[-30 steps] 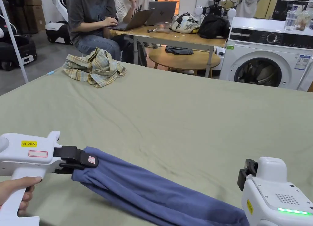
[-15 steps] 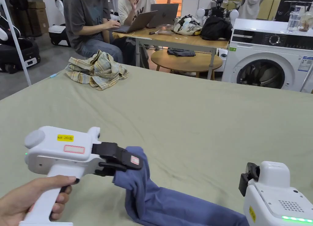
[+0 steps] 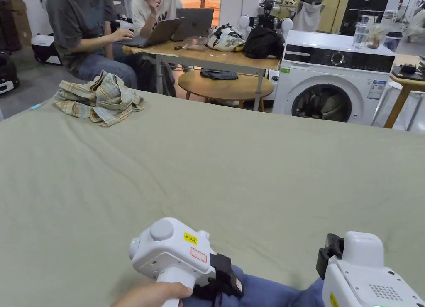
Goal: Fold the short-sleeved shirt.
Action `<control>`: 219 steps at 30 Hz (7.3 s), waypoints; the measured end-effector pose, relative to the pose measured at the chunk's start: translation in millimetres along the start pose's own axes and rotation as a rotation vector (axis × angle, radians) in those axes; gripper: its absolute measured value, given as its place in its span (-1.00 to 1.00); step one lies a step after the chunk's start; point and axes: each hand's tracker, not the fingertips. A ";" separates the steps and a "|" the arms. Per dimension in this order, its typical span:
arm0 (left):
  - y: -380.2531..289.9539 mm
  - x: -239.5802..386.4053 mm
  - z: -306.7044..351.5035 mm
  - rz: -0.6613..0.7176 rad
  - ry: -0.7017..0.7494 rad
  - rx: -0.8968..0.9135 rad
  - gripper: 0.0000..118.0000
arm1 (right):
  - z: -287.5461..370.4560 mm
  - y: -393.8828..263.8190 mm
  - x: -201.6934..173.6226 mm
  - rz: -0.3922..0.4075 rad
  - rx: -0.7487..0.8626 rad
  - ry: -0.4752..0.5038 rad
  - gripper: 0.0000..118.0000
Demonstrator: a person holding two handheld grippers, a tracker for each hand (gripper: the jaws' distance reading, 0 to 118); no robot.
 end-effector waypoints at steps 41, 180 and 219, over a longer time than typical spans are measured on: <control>-16.2 5.2 43.9 -0.176 -0.194 0.063 -0.37 | 4.4 -2.2 7.6 -0.023 -0.008 0.005 -1.00; -95.2 59.9 108.0 -0.764 0.511 1.225 -1.00 | 41.0 15.4 7.8 -0.011 0.082 -0.002 -1.00; -8.0 -43.3 15.0 -0.150 -0.327 0.010 0.15 | -4.6 -63.0 -2.2 -0.039 -0.444 0.073 -1.00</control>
